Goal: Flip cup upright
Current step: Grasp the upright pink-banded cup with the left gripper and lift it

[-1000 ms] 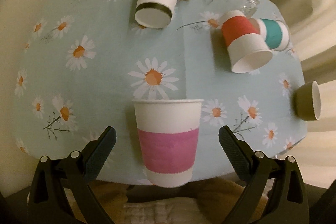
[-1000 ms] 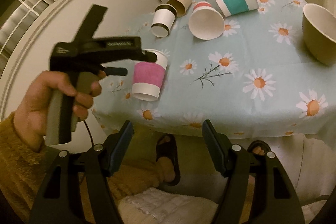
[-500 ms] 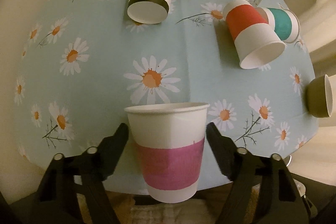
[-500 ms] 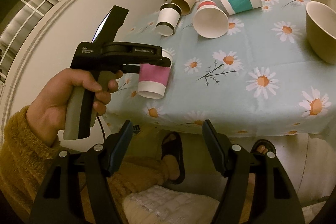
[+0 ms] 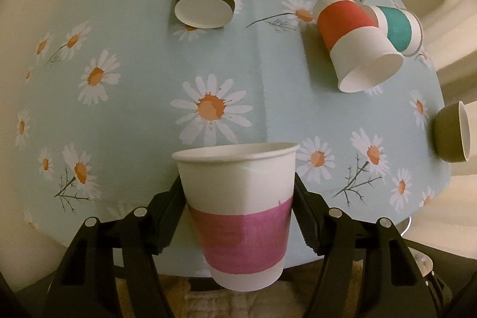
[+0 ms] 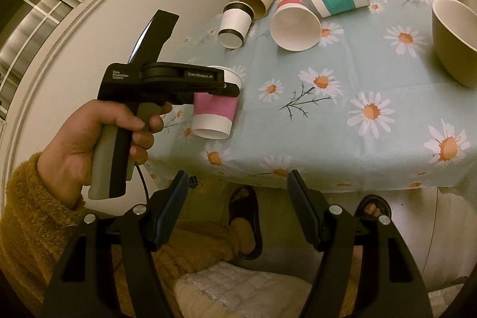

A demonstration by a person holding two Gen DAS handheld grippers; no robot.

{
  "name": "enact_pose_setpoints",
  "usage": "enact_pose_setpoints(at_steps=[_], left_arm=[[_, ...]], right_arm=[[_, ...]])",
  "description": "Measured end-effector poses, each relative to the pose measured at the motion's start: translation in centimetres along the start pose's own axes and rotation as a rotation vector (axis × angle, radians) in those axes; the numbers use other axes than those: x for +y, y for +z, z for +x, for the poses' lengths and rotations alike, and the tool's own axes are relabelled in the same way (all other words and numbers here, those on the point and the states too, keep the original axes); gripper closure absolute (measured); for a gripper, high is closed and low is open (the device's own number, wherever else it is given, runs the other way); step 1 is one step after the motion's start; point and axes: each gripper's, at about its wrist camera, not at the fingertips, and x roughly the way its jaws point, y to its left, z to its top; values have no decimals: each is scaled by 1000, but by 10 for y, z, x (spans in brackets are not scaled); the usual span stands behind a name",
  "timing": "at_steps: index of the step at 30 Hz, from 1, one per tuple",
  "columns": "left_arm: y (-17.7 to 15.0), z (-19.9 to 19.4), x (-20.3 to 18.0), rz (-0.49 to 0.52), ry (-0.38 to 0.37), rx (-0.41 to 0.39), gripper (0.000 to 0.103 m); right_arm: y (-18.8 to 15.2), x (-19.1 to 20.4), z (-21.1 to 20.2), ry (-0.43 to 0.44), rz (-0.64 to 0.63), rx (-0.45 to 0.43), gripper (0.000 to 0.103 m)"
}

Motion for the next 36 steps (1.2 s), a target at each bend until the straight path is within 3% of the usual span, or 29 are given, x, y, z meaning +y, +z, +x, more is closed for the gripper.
enact_pose_setpoints(at_steps=[4,16,20,29,36], left_arm=[[1,-3,-1,9,-12,-3,38],[-13,-40,-1,14,-81,-142,38],[-21,-49,-2,29,-49,-201,38],[-52,-86,-9,82,14,-490,38],[-82,-98,-10,44,29,-695,38]], right_arm=[[0,-1,1,-4,1,2,35],[-1,-3,1,-5,10,4,35],[-2,-5,1,-10,18,2,35],[-2,-7,5,-22,23,15,35],[-3,-11,7,-37,39,22,35]])
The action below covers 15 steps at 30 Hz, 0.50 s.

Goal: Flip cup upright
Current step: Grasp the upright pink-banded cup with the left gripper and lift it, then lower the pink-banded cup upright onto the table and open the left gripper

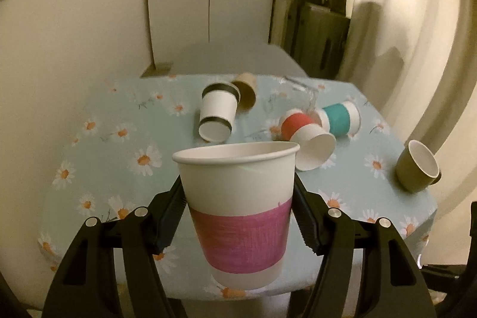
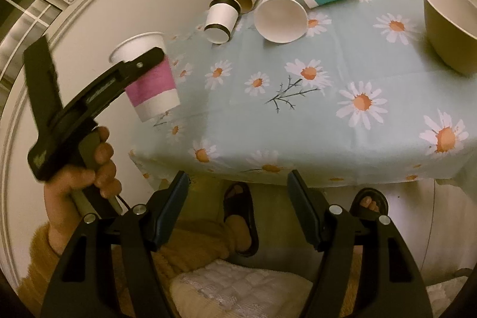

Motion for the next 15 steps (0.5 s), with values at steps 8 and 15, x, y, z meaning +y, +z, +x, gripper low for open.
enact_pose_setpoints(at_steps=[8,15], left_arm=[[-26,-26,-16,55,21,-228,38],[-44,-30,-27,56,34,-327,38]], right_arm=[[-1,-6,3,-9,21,8,35],[-1,-6,4,-10,24,14,35]])
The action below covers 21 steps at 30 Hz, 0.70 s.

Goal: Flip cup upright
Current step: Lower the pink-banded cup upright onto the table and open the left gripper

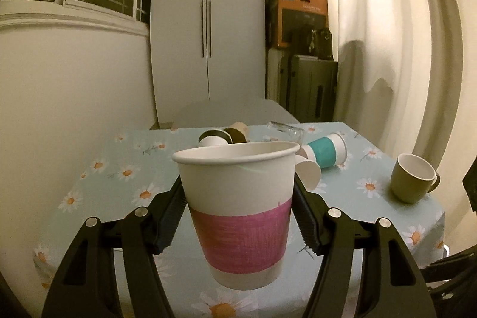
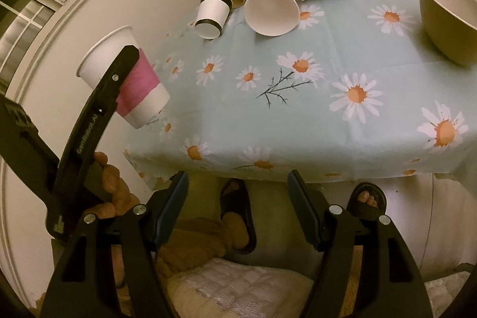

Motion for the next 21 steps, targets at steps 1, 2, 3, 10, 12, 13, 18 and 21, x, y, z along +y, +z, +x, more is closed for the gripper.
enact_pose_setpoints(at_steps=[1,2,3,10,12,13,18,21], left_arm=[[-3,-1,-1,3,4,-17,38],[-8,-3,-3,7,10,-44,38],[-11,-2,-3,9,18,-60,38],[-33,5,-2,-3,36,-144,38],[-38,8,-3,7,37,-167,38],[-41,8,-3,8,32,-174,38],[-54,21,-1,-3,54,-187,38],[-65,29,0,10,75,-173,38]], right_arm=[[0,-1,-1,1,3,-2,35],[1,-2,-1,2,6,-4,35],[1,-3,-2,3,10,-7,35],[4,-12,-5,6,44,-15,35],[5,-12,-5,3,45,-12,35],[5,-12,-4,2,46,-11,35],[6,-12,0,-10,47,3,35],[6,-12,3,-18,47,11,35]])
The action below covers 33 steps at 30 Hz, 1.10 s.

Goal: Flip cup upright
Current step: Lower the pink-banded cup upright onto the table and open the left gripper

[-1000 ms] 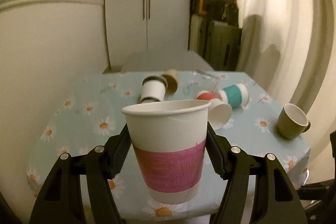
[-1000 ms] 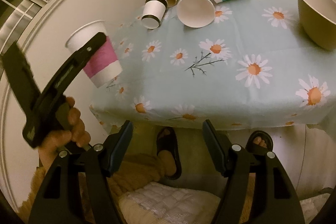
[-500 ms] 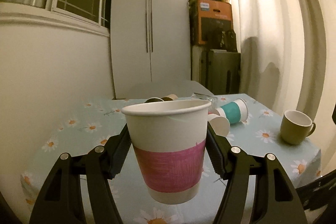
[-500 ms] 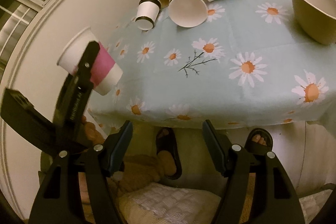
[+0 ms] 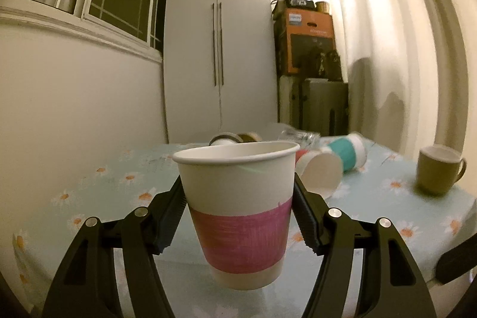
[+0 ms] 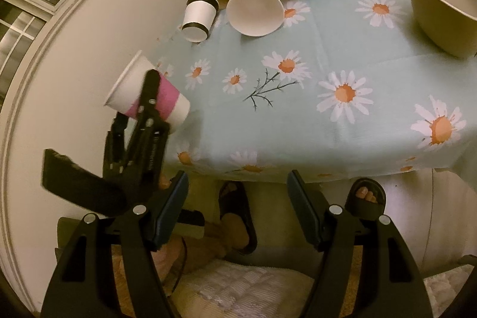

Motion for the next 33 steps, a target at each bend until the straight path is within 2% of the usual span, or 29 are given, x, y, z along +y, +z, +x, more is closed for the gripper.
enact_pose_setpoints(at_steps=[13,16,18,31,33], left_arm=[[-26,11,0,8,42,5,36],[-26,10,1,0,41,6,31],[-25,9,1,-1,48,6,25],[-4,-11,4,8,30,-9,24],[4,-17,5,16,18,-1,19]], right_arm=[[3,-1,7,-26,8,21,35],[4,-1,7,-30,10,22,35],[4,-1,7,-33,11,22,35],[1,-10,2,-51,37,0,33],[1,-12,1,-59,50,-8,33]])
